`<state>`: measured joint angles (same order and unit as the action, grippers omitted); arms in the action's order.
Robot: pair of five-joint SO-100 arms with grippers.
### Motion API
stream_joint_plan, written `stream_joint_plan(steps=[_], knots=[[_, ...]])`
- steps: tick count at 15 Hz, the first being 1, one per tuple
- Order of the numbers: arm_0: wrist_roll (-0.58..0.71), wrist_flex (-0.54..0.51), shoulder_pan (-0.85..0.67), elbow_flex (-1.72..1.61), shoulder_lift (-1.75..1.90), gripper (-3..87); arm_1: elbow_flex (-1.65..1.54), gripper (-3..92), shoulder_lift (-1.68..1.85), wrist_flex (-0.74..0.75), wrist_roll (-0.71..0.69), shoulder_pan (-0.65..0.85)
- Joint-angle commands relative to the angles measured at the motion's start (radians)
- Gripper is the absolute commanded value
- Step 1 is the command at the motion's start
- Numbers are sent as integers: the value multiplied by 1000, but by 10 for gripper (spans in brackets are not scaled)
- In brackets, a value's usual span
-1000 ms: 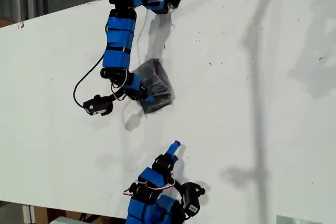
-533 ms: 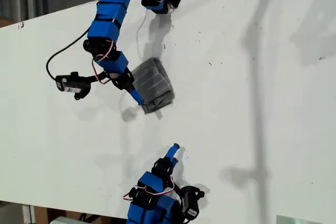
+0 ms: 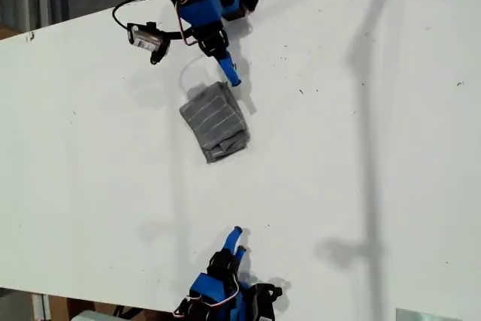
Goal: Grasp corners of a square towel and fold twice.
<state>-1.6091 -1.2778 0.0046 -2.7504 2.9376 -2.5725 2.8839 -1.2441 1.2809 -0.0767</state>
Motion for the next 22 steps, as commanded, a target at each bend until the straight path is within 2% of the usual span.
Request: stream_joint_plan(steps=[1, 2, 4, 5, 7, 9, 10, 11, 14, 15, 17, 22], knots=[[-40, -179, -21, -81, 436, 263, -120, 320, 411, -109, 86, -58], [-41, -216, -26, -120, 532, 263, -129, 321, 400, -103, 87, -75], [-54, -215, -52, -158, 531, 261, -146, 323, 405, -129, 124, -60], [-40, -199, -64, -176, 531, 246, -158, 363, 407, -146, 129, -54], [-8, -170, -98, -204, 531, 231, -196, 321, 407, -190, 199, -48], [21, -84, -135, -284, 531, 213, -256, 252, 408, -241, 310, -61], [44, -57, -166, -348, 528, 208, -250, 230, 408, -250, 299, -84], [109, -34, -160, -365, 528, 207, -252, 228, 407, -249, 285, -123], [166, -34, -44, -365, 529, 204, -252, 226, 407, -252, 278, -155], [236, -34, -31, -365, 529, 200, -252, 226, 407, -252, 278, -150], [529, -28, -23, -367, 529, 192, -252, 226, 407, -252, 278, -143], [548, -29, 15, -368, 529, 189, -252, 226, 407, -252, 278, -138]])
